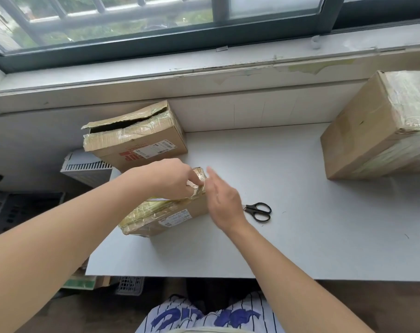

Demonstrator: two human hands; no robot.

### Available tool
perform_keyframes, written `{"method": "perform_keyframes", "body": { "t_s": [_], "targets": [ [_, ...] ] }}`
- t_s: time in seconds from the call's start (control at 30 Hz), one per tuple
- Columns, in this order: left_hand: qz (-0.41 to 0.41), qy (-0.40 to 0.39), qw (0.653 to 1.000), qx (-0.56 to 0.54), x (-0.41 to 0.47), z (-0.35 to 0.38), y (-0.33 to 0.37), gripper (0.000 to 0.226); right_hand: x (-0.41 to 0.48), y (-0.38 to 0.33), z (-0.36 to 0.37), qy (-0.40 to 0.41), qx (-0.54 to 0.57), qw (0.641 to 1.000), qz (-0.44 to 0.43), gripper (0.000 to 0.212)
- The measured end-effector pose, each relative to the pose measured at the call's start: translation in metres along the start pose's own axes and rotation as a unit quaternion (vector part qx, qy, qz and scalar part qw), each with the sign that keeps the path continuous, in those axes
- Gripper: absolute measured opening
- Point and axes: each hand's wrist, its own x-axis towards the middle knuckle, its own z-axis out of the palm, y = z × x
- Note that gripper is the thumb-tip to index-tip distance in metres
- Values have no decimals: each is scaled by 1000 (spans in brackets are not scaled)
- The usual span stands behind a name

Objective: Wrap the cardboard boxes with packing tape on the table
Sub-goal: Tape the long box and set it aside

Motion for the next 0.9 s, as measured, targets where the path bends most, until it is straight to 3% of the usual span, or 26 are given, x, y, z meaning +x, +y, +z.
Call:
{"method": "perform_keyframes", "body": {
  "t_s": [0.07, 0.13, 0.27, 0.43, 0.57, 0.8, 0.9],
  "targets": [
    [3, 3, 1000, 5, 1, 3, -4, 43, -8, -3, 18, -11, -36, 998, -51, 54],
    [12, 12, 1000, 10, 1, 4, -8, 43, -9, 4, 26, 13, -50, 998, -48, 52],
    [46, 21, 998, 35, -1, 2, -8, 46, -3, 1, 17, 19, -23, 997, 71, 41],
    [77, 10, 996, 34, -8, 5, -10, 43, 22, -27, 6, 8, 14, 983, 181, 47],
    [70, 83, 994, -24, -10, 18, -21, 40, 24, -33, 20, -28, -54, 985, 163, 40],
    [55, 180, 968, -166, -27, 33, -62, 49, 27, -31, 32, 11, -94, 981, 169, 36],
    [48, 135, 979, -143, -39, 28, -73, 39, 26, -34, 34, 19, -96, 980, 174, 39]
  ]
}}
